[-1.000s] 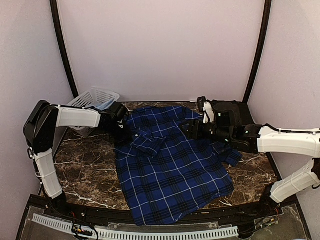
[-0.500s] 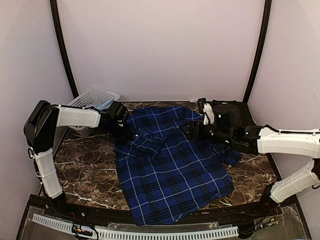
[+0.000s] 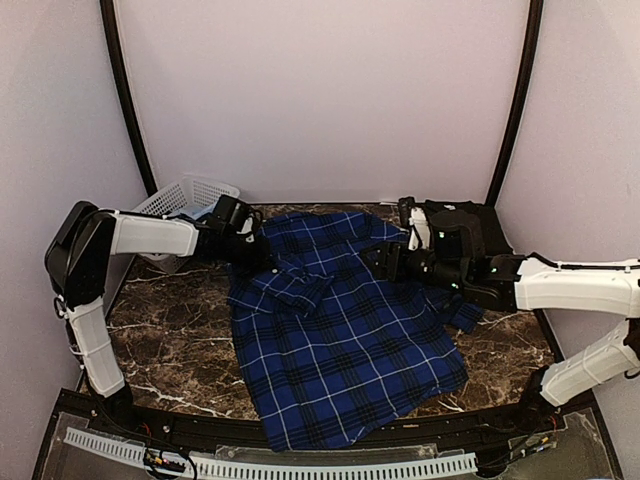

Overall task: Fold and stack the long sleeve shirts
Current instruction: Pick up the sleeve from the center of the board.

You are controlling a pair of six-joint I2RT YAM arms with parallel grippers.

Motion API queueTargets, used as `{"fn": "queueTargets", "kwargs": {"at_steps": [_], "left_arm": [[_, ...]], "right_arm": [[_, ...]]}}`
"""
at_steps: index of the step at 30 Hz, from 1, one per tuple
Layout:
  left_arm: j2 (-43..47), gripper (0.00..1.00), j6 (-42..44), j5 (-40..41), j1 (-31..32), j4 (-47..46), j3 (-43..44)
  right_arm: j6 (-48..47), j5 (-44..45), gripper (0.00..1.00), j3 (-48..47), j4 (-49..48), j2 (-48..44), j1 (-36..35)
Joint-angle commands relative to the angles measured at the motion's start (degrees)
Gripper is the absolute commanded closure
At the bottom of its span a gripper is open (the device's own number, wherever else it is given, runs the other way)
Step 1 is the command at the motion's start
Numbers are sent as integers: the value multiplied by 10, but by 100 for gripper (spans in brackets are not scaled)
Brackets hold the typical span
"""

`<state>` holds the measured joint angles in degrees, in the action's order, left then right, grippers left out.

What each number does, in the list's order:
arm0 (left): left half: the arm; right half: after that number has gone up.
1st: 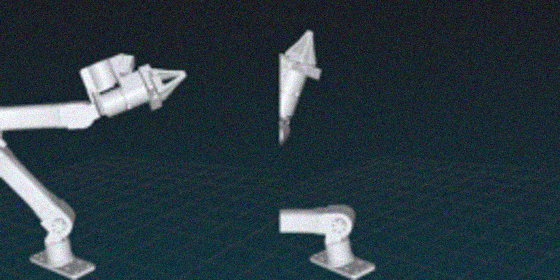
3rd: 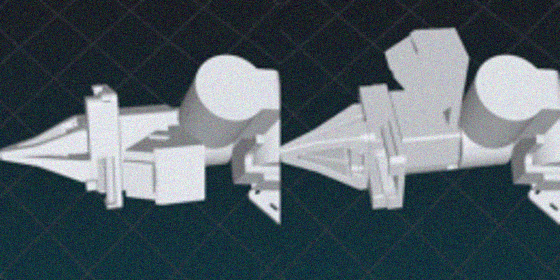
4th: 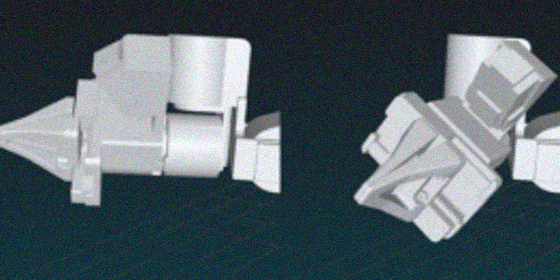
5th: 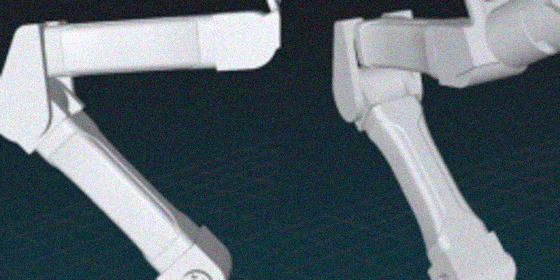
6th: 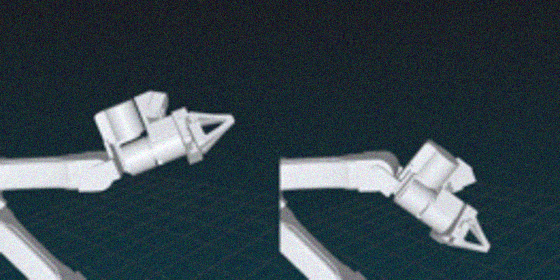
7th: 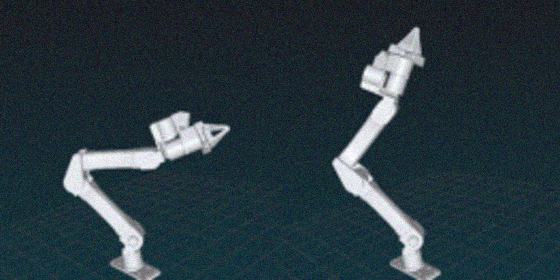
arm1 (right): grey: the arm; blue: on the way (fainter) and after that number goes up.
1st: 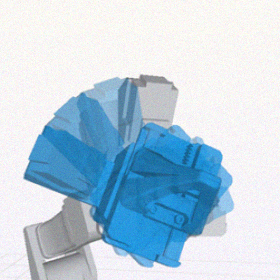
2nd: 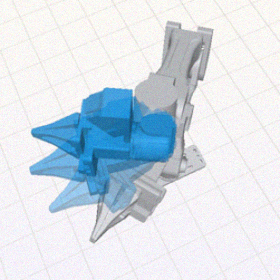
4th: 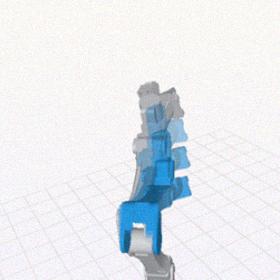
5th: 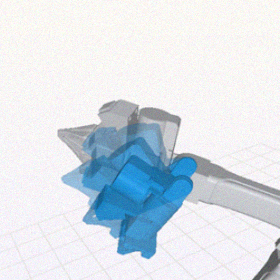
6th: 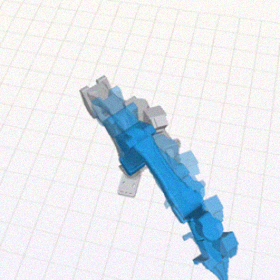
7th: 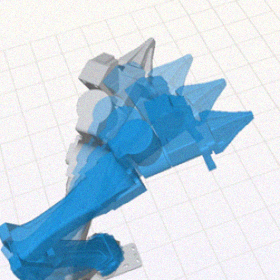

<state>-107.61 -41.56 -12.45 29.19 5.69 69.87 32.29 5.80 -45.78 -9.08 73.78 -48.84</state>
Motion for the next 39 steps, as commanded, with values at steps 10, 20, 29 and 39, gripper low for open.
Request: {"fn": "queueTargets", "kwargs": {"at_steps": [10,20,29,39], "left_arm": [[68,96,27,-3,15,17,-16],[108,69,-60,13,-16,2,-111],[92,55,-114,-9,-48,-35,-146],[37,55,-155,-61,-53,-124,-148]], "right_arm": [[35,-24,33,-33,-49,48,3],[45,-24,32,-18,-49,41,3],[51,-20,29,-5,-41,22,3],[50,-6,28,10,-31,-9,3]]}}
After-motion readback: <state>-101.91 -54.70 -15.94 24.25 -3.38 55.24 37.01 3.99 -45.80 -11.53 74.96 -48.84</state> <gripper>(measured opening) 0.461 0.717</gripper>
